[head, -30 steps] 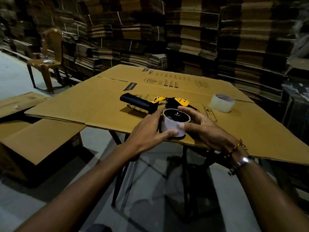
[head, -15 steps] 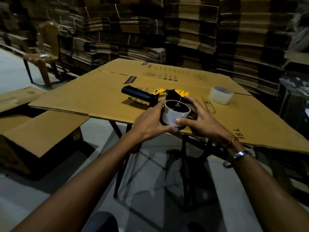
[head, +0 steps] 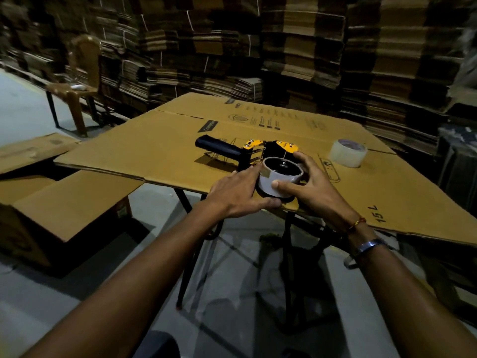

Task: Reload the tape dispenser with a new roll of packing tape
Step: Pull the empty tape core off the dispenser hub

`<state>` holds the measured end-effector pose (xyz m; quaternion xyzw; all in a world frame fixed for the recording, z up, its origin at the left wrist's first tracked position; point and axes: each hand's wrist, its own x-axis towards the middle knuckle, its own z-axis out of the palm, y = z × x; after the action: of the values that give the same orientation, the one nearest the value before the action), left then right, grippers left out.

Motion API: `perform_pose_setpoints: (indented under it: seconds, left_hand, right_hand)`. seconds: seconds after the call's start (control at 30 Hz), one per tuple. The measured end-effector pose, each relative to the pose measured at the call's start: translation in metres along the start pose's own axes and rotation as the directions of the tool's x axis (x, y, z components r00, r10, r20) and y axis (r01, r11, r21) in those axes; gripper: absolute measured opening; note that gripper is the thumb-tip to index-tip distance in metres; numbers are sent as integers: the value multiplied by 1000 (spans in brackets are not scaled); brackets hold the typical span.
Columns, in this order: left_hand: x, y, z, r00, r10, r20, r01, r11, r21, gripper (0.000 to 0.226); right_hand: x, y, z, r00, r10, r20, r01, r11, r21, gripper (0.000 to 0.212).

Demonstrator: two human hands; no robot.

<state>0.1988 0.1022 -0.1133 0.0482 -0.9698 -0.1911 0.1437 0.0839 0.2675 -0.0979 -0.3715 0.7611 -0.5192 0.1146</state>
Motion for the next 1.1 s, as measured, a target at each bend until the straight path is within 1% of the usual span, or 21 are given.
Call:
perform_pose_setpoints:
  seconds: [0.1,0.17,0.23,0.27,0.33,0.37,0.4,0.43,0.5,0.6,0.7,0.77,0.97,1.1]
  left_hand:
    - [14,2,0,995,32,90,-30,999,-24,89]
    - [29,0,1,989,66,131,-58,997,-58,87]
    - [43,-4,4,986,75,148,-68,996,-50,89]
    - [48,-6,6,986,75,148,-70,997,-36,91]
    - [55,-11,11,988,57,147,-56,998,-15,96]
    - [59,-12,12,988,42,148,-41,999,-8,99]
    - [63,-13,13,989,25,146,-24,1000,-9,102]
    - [66,-14,13,991,15,135,-12,1000,-16,103]
    - [68,-13,13,994,6,112,-2,999,-37,101]
    - [70,-13,13,996,8,89,-2,998,-68,94]
    - [71,-14,16,998,29,48,-26,998,-50,87]
    - [71,-13,20,999,48,16,-48,998,-31,81]
    - [70,-11,20,999,53,0,-53,998,25,82]
    - [71,-11,18,998,60,-17,-59,998,12,78]
  right_hand:
    - [11,7,-17,999,53,-10,-53,998,33,87]
    - [19,10,-25,997,79,-12,-79,995,53,93]
    - [27,14,-30,995,101,-16,-100,991,85,100]
    - [29,14,-31,994,105,-18,-103,991,86,101]
    - [32,14,-28,994,99,-49,-97,994,50,100]
    - [34,15,-26,993,90,-73,-88,996,24,104]
    - [35,16,-25,992,79,-96,-79,997,1,108]
    - [37,16,-23,991,70,-116,-73,997,-17,106]
    - [40,15,-19,989,45,-143,-54,997,-60,95]
    - [44,17,-20,986,18,-163,-39,991,-125,85]
    - [47,21,-21,988,0,-155,-21,991,-132,80]
    - [47,22,-22,989,-7,-149,-12,992,-127,79]
    - [50,25,-21,984,-42,-171,21,992,-123,84]
    - [51,26,-23,983,-57,-176,30,988,-151,88]
